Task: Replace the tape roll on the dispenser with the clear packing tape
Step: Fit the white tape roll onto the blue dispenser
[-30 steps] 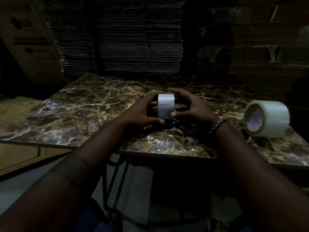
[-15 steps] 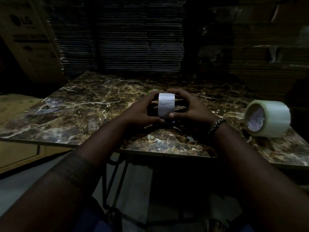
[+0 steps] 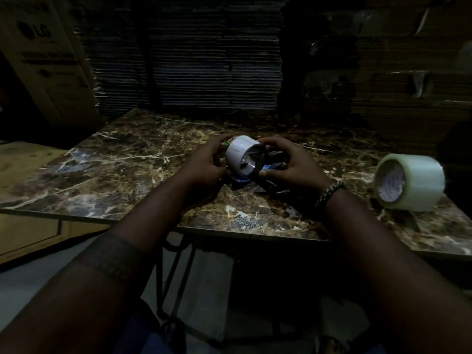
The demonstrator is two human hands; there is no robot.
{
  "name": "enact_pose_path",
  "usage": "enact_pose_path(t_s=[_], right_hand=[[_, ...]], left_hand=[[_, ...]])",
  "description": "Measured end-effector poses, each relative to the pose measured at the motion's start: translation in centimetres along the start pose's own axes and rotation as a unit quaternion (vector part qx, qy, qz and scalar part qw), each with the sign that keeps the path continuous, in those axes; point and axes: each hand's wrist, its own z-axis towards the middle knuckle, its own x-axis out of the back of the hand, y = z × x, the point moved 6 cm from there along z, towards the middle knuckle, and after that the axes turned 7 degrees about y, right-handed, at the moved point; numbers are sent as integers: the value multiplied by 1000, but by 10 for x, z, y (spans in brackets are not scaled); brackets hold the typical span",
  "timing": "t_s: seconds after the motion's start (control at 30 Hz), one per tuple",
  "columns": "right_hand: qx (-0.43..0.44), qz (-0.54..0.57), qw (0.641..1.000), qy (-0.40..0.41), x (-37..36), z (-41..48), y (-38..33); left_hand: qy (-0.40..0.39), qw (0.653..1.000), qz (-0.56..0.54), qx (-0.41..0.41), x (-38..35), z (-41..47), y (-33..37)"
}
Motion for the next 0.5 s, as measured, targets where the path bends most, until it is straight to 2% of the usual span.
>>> enact_pose_path(t_s=[0.2, 0.37, 0.43, 0.5], right_hand=[[80, -102, 990, 53, 2, -2, -10], [114, -142, 978, 98, -3, -5, -22], [108, -137, 978, 117, -1, -6, -25], [96, -126, 976, 148, 4, -5, -28]], left_hand=[[107, 994, 20, 27, 10, -1, -5], [146, 986, 73, 36, 14, 3, -2], [131, 988, 67, 38, 16, 5, -3], [76, 995, 47, 47, 16, 6, 0]])
